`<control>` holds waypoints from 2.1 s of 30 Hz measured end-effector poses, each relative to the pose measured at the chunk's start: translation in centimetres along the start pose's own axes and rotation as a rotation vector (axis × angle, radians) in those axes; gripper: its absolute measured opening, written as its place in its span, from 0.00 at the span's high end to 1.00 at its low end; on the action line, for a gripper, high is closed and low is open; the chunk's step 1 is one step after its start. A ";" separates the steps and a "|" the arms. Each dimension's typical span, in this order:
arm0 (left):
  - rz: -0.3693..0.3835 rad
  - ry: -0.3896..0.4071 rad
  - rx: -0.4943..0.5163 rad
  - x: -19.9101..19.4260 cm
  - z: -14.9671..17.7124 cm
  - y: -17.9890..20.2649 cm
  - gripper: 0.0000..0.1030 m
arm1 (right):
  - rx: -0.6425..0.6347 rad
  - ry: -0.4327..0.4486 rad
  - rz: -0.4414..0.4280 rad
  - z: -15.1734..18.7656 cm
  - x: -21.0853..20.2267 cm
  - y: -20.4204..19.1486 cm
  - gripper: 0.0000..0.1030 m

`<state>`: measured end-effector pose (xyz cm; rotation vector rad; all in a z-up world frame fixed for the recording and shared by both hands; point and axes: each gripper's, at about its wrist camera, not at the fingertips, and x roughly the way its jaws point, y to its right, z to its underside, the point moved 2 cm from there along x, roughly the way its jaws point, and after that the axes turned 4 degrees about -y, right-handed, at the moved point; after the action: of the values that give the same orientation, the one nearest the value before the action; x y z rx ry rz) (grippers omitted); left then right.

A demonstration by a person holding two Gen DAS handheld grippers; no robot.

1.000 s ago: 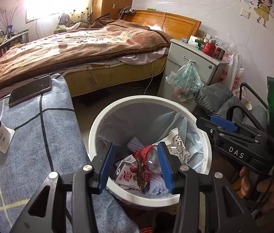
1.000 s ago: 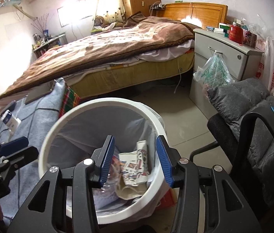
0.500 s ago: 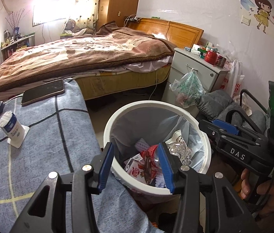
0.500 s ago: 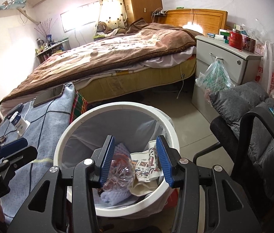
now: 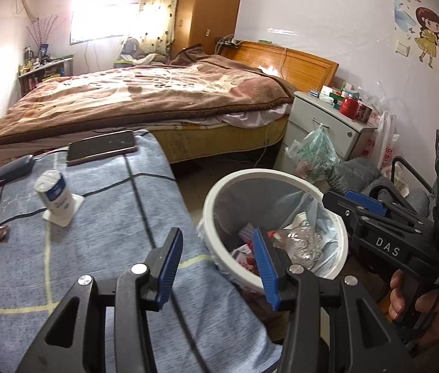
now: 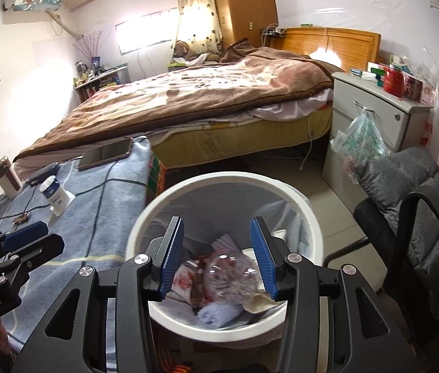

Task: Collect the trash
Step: 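Move both tools back over the bed toward the second wrapper and yogurt cup, then grasp the second chocolate wrapper with the left tool while the right tool grasps the white yogurt cup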

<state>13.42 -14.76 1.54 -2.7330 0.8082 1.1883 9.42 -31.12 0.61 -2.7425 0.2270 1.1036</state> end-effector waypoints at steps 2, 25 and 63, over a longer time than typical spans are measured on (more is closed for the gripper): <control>-0.019 0.013 -0.005 -0.6 0.2 -0.9 0.52 | -0.011 0.006 -0.016 0.0 0.0 -0.9 0.54; -0.210 0.040 -0.172 -5.2 2.4 -14.6 0.50 | -0.169 -0.021 -0.177 -0.5 2.4 -11.2 0.54; -0.276 -0.104 -0.212 -0.6 3.2 -33.4 0.37 | -0.347 -0.148 -0.288 -2.0 13.3 -25.5 0.39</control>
<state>27.14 15.09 -5.45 -2.7937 0.2952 1.4082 25.51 -7.77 -4.49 -2.8355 -0.4046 1.3576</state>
